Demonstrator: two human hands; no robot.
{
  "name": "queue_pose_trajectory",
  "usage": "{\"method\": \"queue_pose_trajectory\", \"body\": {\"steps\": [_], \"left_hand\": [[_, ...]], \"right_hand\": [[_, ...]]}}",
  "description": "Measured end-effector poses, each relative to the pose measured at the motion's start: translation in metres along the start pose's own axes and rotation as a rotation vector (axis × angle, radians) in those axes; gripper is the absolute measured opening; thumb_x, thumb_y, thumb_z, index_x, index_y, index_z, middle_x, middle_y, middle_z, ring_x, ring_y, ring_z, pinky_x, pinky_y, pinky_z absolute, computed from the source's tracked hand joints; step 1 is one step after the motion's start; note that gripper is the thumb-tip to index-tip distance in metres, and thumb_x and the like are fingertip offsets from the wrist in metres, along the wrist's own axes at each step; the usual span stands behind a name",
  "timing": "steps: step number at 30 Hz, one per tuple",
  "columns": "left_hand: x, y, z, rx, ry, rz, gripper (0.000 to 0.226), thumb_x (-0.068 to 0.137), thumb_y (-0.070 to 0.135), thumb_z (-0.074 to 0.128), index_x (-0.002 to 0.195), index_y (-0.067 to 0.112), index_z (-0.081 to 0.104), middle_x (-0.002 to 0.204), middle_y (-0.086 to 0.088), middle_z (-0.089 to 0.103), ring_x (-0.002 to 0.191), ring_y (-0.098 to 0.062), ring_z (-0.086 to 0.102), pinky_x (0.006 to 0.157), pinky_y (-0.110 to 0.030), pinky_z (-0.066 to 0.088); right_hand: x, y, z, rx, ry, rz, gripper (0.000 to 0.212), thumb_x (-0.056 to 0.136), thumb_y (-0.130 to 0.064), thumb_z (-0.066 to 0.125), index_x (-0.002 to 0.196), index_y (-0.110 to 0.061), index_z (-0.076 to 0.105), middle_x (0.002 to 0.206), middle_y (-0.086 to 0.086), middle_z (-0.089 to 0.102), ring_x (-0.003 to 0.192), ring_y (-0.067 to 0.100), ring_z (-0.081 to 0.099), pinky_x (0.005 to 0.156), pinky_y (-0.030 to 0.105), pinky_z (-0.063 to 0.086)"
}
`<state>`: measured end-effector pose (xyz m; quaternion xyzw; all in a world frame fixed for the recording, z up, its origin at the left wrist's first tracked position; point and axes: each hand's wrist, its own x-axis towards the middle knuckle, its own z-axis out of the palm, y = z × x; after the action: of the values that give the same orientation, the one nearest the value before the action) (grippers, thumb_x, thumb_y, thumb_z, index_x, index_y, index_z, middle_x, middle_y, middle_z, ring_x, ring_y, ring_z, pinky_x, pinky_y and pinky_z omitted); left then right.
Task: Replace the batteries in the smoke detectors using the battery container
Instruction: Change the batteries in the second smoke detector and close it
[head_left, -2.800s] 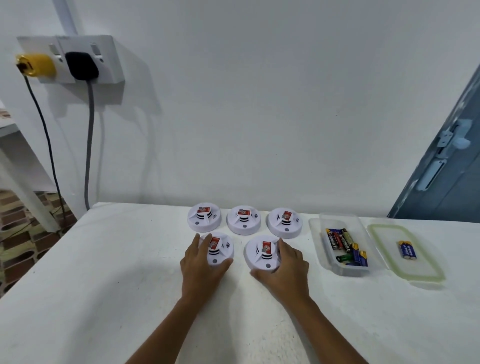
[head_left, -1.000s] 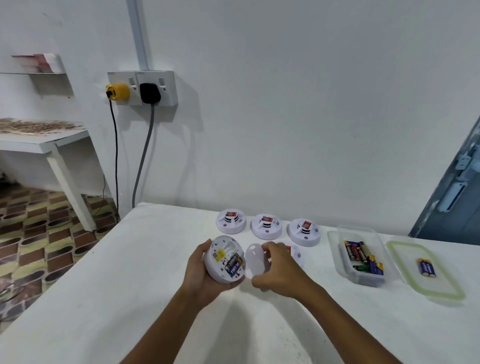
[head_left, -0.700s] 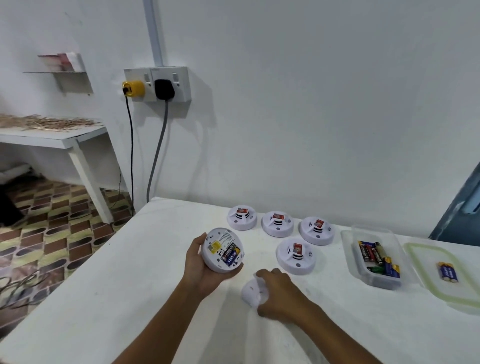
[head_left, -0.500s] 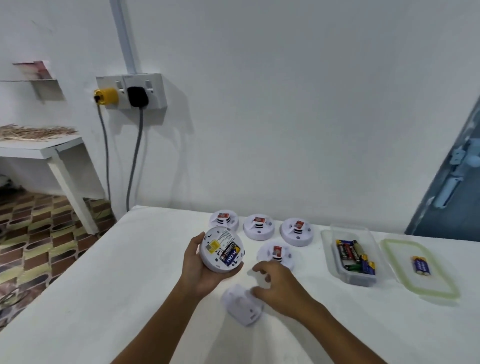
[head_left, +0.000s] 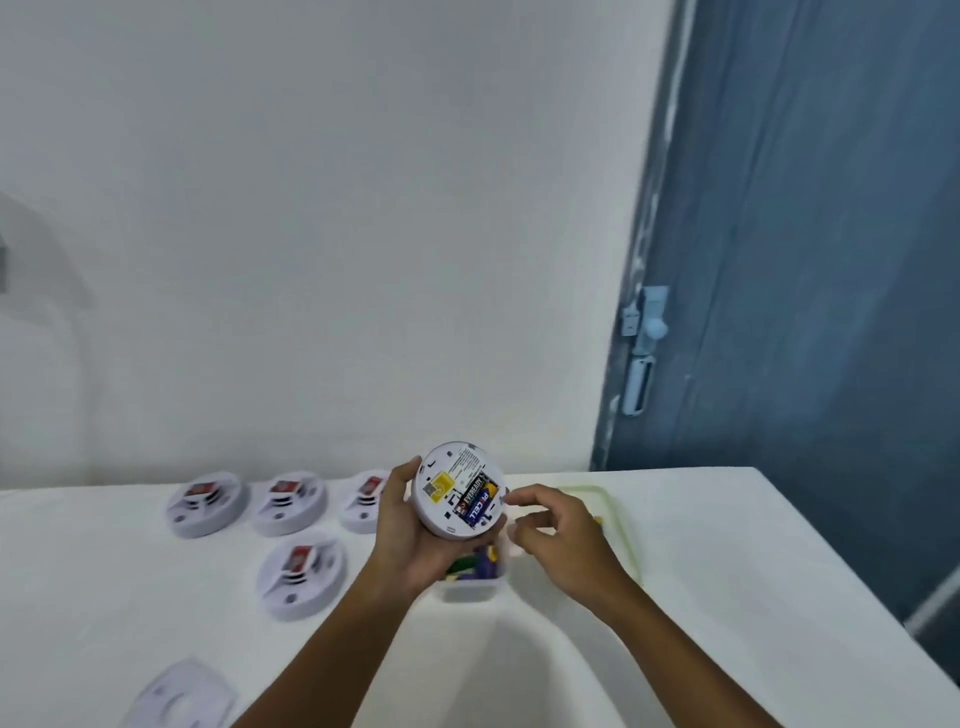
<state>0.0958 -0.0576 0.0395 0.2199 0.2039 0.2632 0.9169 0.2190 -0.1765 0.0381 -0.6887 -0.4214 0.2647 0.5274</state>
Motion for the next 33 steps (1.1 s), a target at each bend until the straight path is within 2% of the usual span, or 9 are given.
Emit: {"method": "queue_pose_trajectory", "body": {"steps": [3,6,14,18,21,24,27,30,33], "left_hand": [[0.026,-0.034,0.027,0.007,0.004,-0.033,0.051,0.077,0.043,0.052,0.112,0.008,0.064,0.107,-0.022,0.066,0.097,-0.040,0.058,0.083,-0.051,0.050],[0.041,-0.055,0.040,-0.016,0.014,-0.026,0.052,0.078,0.042,0.051,0.115,0.008,0.064,0.107,-0.022,0.066,0.096,-0.040,0.058,0.091,-0.051,0.043],[0.061,-0.077,0.049,0.062,0.056,0.016,0.063,0.077,0.044,0.048,0.128,0.007,0.057,0.125,-0.026,0.059,0.111,-0.042,0.054,0.100,-0.054,0.037],[0.065,-0.081,0.047,0.103,0.091,0.045,0.058,0.078,0.043,0.045,0.121,0.008,0.062,0.121,-0.025,0.061,0.110,-0.040,0.054,0.098,-0.052,0.039],[0.066,-0.085,0.047,0.129,0.113,0.079,0.056,0.078,0.042,0.044,0.118,0.009,0.064,0.115,-0.022,0.064,0.105,-0.038,0.056,0.092,-0.048,0.042],[0.066,-0.087,0.046,0.121,0.124,0.106,0.058,0.075,0.043,0.045,0.119,0.009,0.063,0.115,-0.023,0.065,0.108,-0.038,0.056,0.093,-0.049,0.043],[0.066,-0.087,0.046,0.131,0.123,0.136,0.051,0.079,0.040,0.043,0.113,0.009,0.066,0.107,-0.021,0.068,0.099,-0.036,0.061,0.090,-0.049,0.045],[0.067,-0.085,0.041,0.137,0.159,0.157,0.047,0.088,0.038,0.037,0.110,0.008,0.066,0.100,-0.020,0.070,0.095,-0.034,0.061,0.096,-0.051,0.042],[0.069,-0.085,0.038,0.160,0.168,0.155,0.048,0.091,0.039,0.036,0.113,0.007,0.065,0.102,-0.020,0.070,0.096,-0.033,0.062,0.103,-0.053,0.038]], "right_hand": [[0.009,0.021,-0.040,0.001,0.000,-0.008,0.028,0.085,-0.010,0.067,0.108,-0.025,0.067,0.112,-0.011,0.066,0.090,0.012,0.064,0.077,0.016,0.050],[0.017,0.036,-0.062,0.007,0.000,0.004,0.032,0.085,-0.009,0.067,0.114,-0.023,0.065,0.114,-0.006,0.065,0.087,0.012,0.064,0.069,0.015,0.048],[0.033,0.055,-0.079,-0.024,0.002,-0.042,0.031,0.083,-0.007,0.063,0.109,-0.024,0.065,0.109,-0.013,0.057,0.092,0.014,0.061,0.074,0.037,0.058],[0.037,0.062,-0.076,-0.066,-0.029,-0.044,0.027,0.084,-0.010,0.064,0.109,-0.022,0.060,0.109,-0.008,0.055,0.094,0.013,0.060,0.070,0.029,0.057],[0.043,0.060,-0.075,-0.069,-0.019,-0.031,0.018,0.083,-0.013,0.068,0.096,-0.022,0.059,0.103,-0.004,0.057,0.090,0.014,0.060,0.059,0.021,0.050],[0.047,0.057,-0.072,-0.028,0.016,-0.013,0.015,0.080,-0.017,0.073,0.081,-0.021,0.058,0.090,-0.001,0.058,0.083,0.016,0.060,0.057,0.023,0.045],[0.050,0.057,-0.069,0.019,0.044,0.005,0.020,0.078,-0.020,0.077,0.078,-0.015,0.058,0.082,0.001,0.061,0.077,0.020,0.062,0.054,0.022,0.043],[0.051,0.056,-0.069,0.069,0.077,-0.004,0.023,0.077,-0.017,0.079,0.074,-0.009,0.058,0.071,0.002,0.064,0.061,0.014,0.058,0.046,0.019,0.041],[0.051,0.053,-0.067,0.065,0.144,-0.071,0.020,0.076,-0.012,0.079,0.072,-0.010,0.060,0.071,-0.001,0.065,0.060,0.010,0.059,0.047,0.018,0.044]]}}
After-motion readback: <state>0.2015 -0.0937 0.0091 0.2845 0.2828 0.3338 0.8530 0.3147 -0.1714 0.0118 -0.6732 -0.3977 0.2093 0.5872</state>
